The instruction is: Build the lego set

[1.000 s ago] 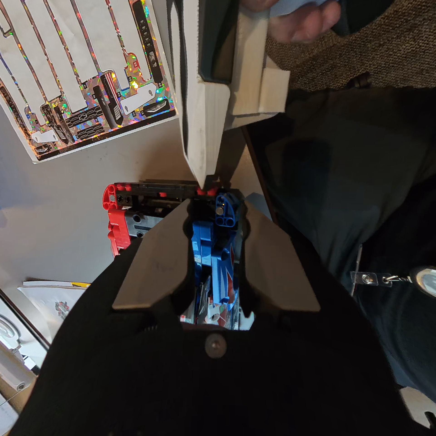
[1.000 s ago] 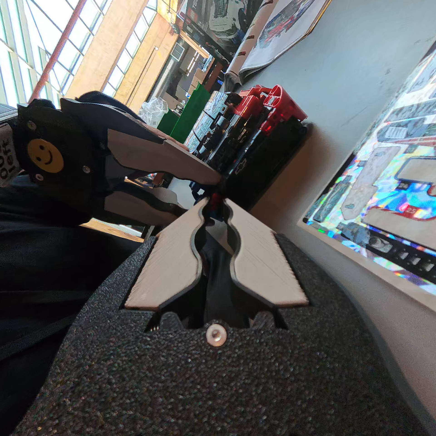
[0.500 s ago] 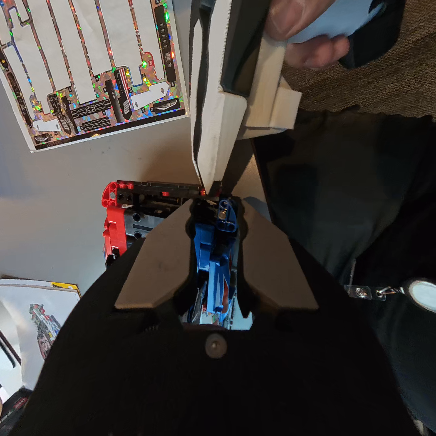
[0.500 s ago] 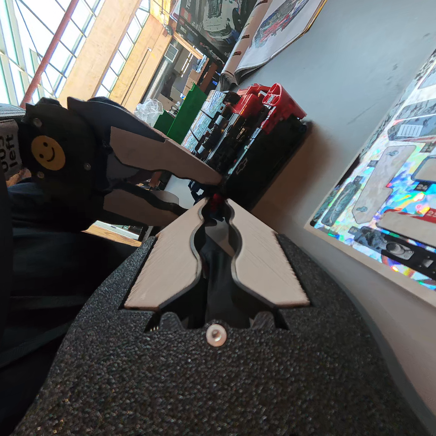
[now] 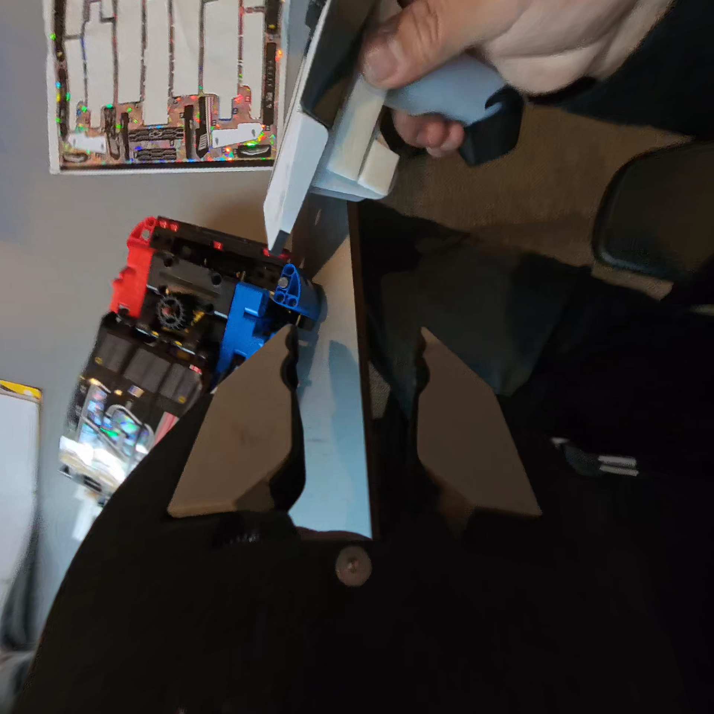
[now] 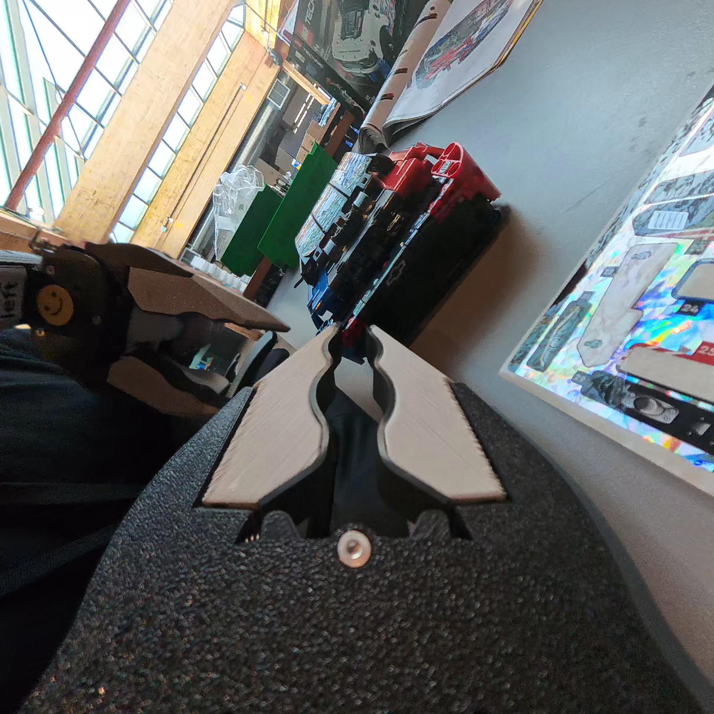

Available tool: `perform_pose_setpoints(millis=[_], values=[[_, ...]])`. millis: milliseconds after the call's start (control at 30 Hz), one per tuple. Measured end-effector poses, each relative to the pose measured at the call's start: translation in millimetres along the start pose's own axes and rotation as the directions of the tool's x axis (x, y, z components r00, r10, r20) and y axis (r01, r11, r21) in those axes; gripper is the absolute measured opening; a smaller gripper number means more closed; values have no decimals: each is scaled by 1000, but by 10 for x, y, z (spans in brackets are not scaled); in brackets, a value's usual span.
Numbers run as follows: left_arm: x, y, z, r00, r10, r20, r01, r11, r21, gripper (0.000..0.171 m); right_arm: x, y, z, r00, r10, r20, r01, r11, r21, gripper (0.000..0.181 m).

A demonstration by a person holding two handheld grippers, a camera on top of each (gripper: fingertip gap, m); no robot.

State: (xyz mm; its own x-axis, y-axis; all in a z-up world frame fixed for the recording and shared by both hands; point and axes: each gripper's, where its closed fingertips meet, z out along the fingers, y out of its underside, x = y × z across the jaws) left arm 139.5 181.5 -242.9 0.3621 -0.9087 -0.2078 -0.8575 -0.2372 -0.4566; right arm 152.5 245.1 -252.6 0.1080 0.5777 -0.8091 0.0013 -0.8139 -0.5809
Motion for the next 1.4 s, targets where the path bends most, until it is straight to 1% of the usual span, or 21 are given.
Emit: perform_pose_setpoints(millis=[67,100,133,233,400,433,467,567,667,700,733,800,867,1000,1100,1267,1367,1400], values=[[-16,-26,25,989,-139,52,132,982,133,59,-1,0,5,1000,-4,2,4,1000,-2,11],[-24,-16,51,982,-175,66,161,970,183,60,-2,2,10,1000,-2,6,2,1000,-5,11],[-54,10,84,975,-198,97,174,962,211,63,-3,3,14,1000,2,7,-2,1000,-8,11],[-94,76,153,962,-218,167,172,952,253,58,-12,15,33,1000,-5,-17,5,1000,-17,11],[-87,38,128,945,-284,163,212,909,360,53,-77,92,130,998,-25,-50,21,998,-65,11],[-108,43,121,937,-300,177,218,901,375,61,-101,128,169,998,-28,-50,24,996,-86,11],[-109,63,123,935,-304,184,219,900,377,67,-128,163,211,998,-30,-48,25,994,-105,12],[-109,158,121,921,-337,196,242,889,389,65,-184,224,323,998,-30,-49,24,991,-134,12],[-129,297,54,894,-380,238,264,875,406,58,-249,297,442,999,-23,-32,17,985,-171,12],[-105,331,39,894,-383,235,266,872,411,62,-270,319,483,999,-24,-27,19,983,-181,12],[-104,371,22,891,-383,245,263,873,410,63,-286,334,520,999,-27,-25,21,982,-189,12],[-148,453,-6,879,-383,283,250,878,408,56,-306,351,584,999,-29,-23,24,981,-195,12],[-181,498,-20,873,-383,303,240,877,417,54,-312,353,629,999,-25,-20,21,981,-195,11],[-229,513,-22,870,-385,309,231,871,434,53,-299,330,660,999,-26,-24,21,981,-192,11],[-264,519,9,878,-343,332,191,890,415,55,-291,314,677,1000,-19,-16,16,982,-190,11],[-315,523,11,868,-373,327,204,870,449,54,-288,283,708,999,23,24,-18,985,-173,10],[-329,509,2,874,-395,283,232,851,471,54,-277,272,719,1000,-3,8,4,984,-180,10],[-342,518,-6,874,-396,280,233,849,475,50,-277,272,726,1000,-16,-2,15,982,-186,10]])
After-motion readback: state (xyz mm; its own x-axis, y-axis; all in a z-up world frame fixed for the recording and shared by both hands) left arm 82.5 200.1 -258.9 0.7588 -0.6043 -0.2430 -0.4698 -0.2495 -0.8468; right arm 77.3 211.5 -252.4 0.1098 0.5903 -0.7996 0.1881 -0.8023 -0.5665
